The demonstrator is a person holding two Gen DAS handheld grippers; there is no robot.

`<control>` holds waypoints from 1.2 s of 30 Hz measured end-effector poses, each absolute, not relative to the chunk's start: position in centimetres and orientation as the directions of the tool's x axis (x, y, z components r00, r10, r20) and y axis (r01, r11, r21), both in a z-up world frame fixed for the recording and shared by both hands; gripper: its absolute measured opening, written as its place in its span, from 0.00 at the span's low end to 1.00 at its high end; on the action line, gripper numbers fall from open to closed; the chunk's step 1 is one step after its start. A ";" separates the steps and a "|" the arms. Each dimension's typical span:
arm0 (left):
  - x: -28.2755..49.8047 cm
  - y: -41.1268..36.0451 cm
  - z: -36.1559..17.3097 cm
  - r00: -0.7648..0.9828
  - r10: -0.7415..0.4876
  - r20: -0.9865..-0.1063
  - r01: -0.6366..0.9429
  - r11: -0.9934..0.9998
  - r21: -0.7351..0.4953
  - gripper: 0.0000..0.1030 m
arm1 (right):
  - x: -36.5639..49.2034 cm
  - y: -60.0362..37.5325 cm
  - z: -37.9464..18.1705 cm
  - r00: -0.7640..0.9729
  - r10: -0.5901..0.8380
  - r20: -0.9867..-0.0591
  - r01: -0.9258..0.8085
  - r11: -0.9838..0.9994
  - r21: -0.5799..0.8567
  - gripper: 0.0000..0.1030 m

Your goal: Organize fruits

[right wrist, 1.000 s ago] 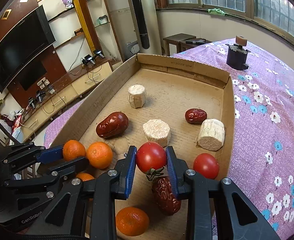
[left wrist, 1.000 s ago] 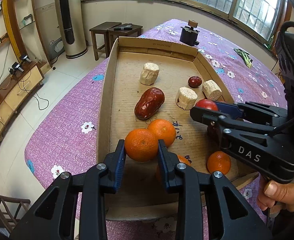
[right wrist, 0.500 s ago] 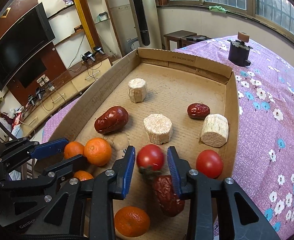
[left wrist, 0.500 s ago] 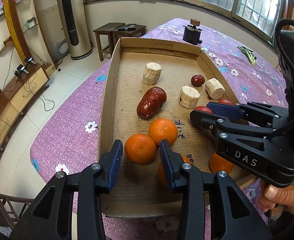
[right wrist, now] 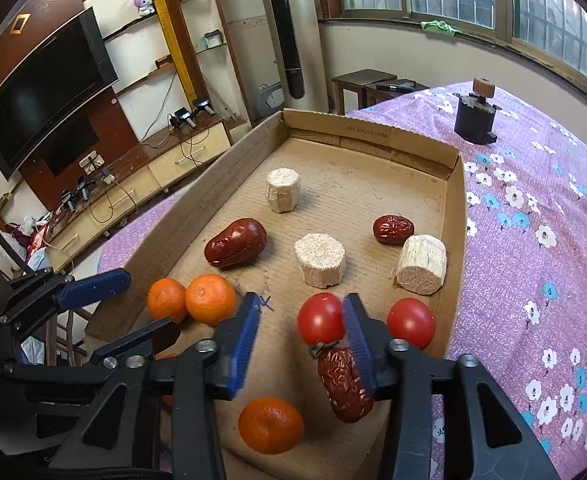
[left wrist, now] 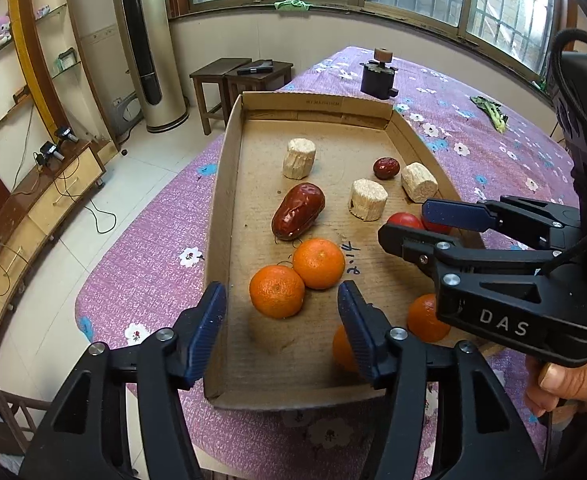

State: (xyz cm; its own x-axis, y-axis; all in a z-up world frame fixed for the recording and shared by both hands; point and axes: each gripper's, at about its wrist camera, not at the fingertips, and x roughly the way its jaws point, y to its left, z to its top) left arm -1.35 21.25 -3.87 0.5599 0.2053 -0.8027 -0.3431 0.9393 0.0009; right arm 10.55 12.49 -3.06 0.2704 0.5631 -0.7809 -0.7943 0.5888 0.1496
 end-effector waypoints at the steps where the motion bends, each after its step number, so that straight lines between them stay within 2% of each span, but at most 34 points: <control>1: -1.5 21.2 -3.8 0.563 0.204 -0.801 -0.342 0.940 -0.001 0.55 | 10.4 12.4 -3.0 0.269 0.566 -0.779 -0.800 0.582 0.147 0.51; 10: -3.5 19.2 -3.0 0.595 0.197 -0.780 -0.296 0.955 0.016 0.56 | 10.0 10.2 -2.2 0.228 0.596 -0.770 -0.838 0.523 0.157 0.52; 12: -3.9 18.5 -2.8 0.601 0.195 -0.775 -0.284 0.959 0.022 0.59 | 9.6 9.8 -1.9 0.227 0.603 -0.765 -0.852 0.503 0.144 0.58; 14: -4.4 17.8 -2.5 0.606 0.204 -0.769 -0.277 0.960 0.037 0.67 | 9.3 9.3 -1.5 0.217 0.618 -0.756 -0.864 0.482 0.145 0.67; 17: -5.0 17.0 -2.1 0.619 0.212 -0.757 -0.264 0.963 0.054 0.68 | 8.8 8.5 -0.8 0.191 0.649 -0.737 -0.881 0.444 0.162 0.77; 20: -5.6 16.5 -1.6 0.629 0.218 -0.746 -0.260 0.964 0.063 0.70 | 8.3 7.8 -0.2 0.182 0.659 -0.730 -0.901 0.410 0.145 0.83; 22: -5.9 16.2 -1.4 0.634 0.223 -0.741 -0.262 0.963 0.065 0.78 | 8.0 7.6 0.1 0.180 0.660 -0.730 -0.914 0.386 0.124 0.83; 23: -6.1 16.1 -1.3 0.637 0.223 -0.738 -0.260 0.963 0.066 0.79 | 7.7 7.4 0.2 0.177 0.660 -0.730 -0.922 0.370 0.111 0.83; 29: -6.7 15.6 -1.0 0.642 0.240 -0.728 -0.265 0.961 0.083 0.79 | 6.1 6.7 0.3 0.142 0.652 -0.744 -0.964 0.263 0.046 0.84; 36: -7.1 15.1 -0.8 0.645 0.246 -0.724 -0.267 0.960 0.088 0.79 | 4.9 6.1 0.0 0.095 0.652 -0.752 -0.981 0.190 0.041 0.84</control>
